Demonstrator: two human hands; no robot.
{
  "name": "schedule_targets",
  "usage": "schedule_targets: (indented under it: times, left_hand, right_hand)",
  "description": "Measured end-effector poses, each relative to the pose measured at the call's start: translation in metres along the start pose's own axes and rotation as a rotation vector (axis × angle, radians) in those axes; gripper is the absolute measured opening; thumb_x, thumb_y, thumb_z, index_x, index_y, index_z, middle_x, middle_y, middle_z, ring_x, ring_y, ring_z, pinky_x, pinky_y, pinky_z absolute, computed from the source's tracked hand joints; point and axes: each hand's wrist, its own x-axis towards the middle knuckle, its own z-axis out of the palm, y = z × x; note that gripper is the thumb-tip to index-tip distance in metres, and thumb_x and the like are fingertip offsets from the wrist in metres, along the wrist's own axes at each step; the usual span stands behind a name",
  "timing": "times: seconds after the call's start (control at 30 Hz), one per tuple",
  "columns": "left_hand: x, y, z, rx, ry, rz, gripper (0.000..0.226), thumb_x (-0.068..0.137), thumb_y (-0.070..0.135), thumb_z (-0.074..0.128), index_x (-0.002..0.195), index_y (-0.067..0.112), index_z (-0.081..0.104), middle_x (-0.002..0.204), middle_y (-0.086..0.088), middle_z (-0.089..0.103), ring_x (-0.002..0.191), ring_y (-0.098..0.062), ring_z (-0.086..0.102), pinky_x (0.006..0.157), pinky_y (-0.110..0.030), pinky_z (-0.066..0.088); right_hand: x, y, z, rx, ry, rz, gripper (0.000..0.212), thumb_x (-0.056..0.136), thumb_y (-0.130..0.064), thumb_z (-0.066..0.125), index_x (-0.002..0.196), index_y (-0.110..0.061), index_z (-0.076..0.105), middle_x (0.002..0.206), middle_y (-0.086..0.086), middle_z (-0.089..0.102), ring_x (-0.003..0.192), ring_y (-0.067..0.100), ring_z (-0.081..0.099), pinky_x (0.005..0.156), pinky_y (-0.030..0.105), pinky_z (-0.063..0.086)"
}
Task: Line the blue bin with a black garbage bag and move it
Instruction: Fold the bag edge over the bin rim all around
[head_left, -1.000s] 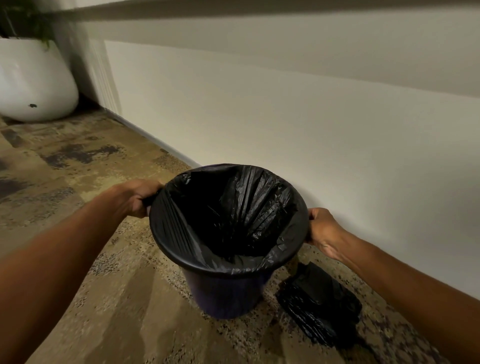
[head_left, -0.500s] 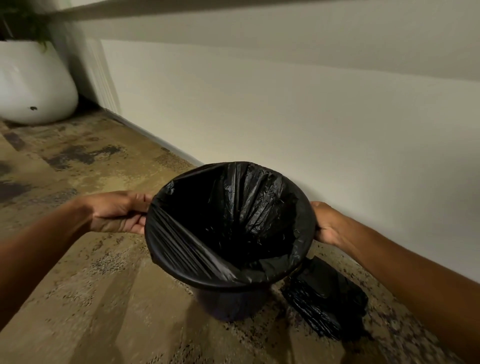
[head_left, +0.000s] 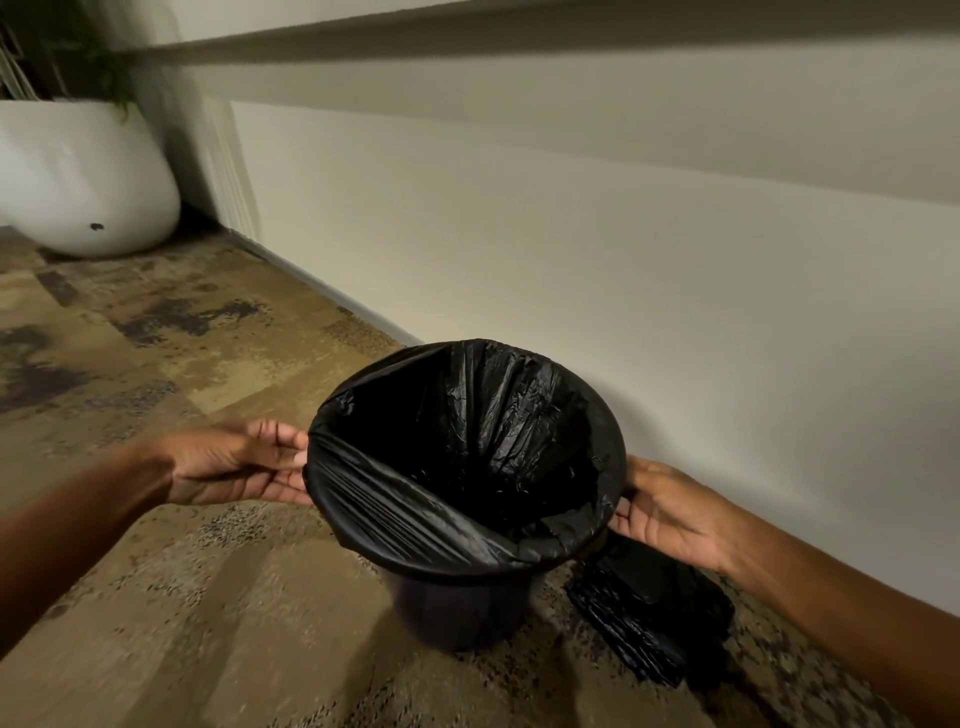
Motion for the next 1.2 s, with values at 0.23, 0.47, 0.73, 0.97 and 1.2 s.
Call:
schedule_targets:
  times: [0.23,0.47,0.73,0.97,1.2]
  left_hand:
    - [-0.039,0.013,0.060,0.049,-0.018,-0.005,0.046,0.091,-0.005,0.060,0.132,-0.015,0.041,0.139,-0.045,0.039,0.123,-0.054,0.050,0.103,-0.058,0.042]
    - [-0.072,0.021,0.113,0.018,-0.062,0.015,0.024,0.077,-0.006,0.063,0.098,-0.006,0.074,0.106,-0.031,0.069,0.090,-0.036,0.072,0.072,-0.040,0.061]
    - [-0.070,0.076,0.109,0.255,0.028,0.011,0.026,0.085,0.003,0.062,0.110,-0.004,0.064,0.113,-0.023,0.068,0.094,-0.031,0.070,0.075,-0.041,0.058]
    - [-0.034,0.126,0.138,0.612,0.215,0.187,0.038,0.097,0.038,0.051,0.116,0.008,0.064,0.110,-0.014,0.068,0.099,-0.030,0.067,0.074,-0.037,0.055]
    - [-0.007,0.118,0.156,1.005,0.572,0.503,0.019,0.081,0.016,0.077,0.071,0.000,0.074,0.070,-0.016,0.072,0.063,-0.024,0.066,0.060,-0.033,0.054]
  right_hand:
    - [0.019,-0.004,0.010,-0.092,0.235,-0.074,0.024,0.095,0.005,0.047,0.116,-0.003,0.055,0.084,0.016,0.064,0.067,0.021,0.059,0.060,0.032,0.055]
    - [0.025,0.006,0.017,-0.180,0.320,-0.078,0.023,0.094,0.014,0.042,0.083,-0.003,0.053,0.047,0.006,0.060,0.033,0.014,0.056,0.030,0.018,0.042]
    - [0.040,0.007,0.004,-0.198,0.333,0.010,0.025,0.095,0.002,0.047,0.117,0.005,0.057,0.103,0.021,0.060,0.093,0.031,0.056,0.080,0.040,0.055]
    - [0.035,0.006,0.000,-0.184,0.320,0.034,0.029,0.097,-0.010,0.046,0.123,-0.003,0.057,0.106,0.017,0.057,0.093,0.026,0.054,0.075,0.033,0.054]
    - [0.034,0.004,0.000,-0.206,0.258,0.010,0.027,0.096,-0.004,0.048,0.121,0.002,0.057,0.102,0.018,0.061,0.092,0.028,0.056,0.078,0.036,0.055]
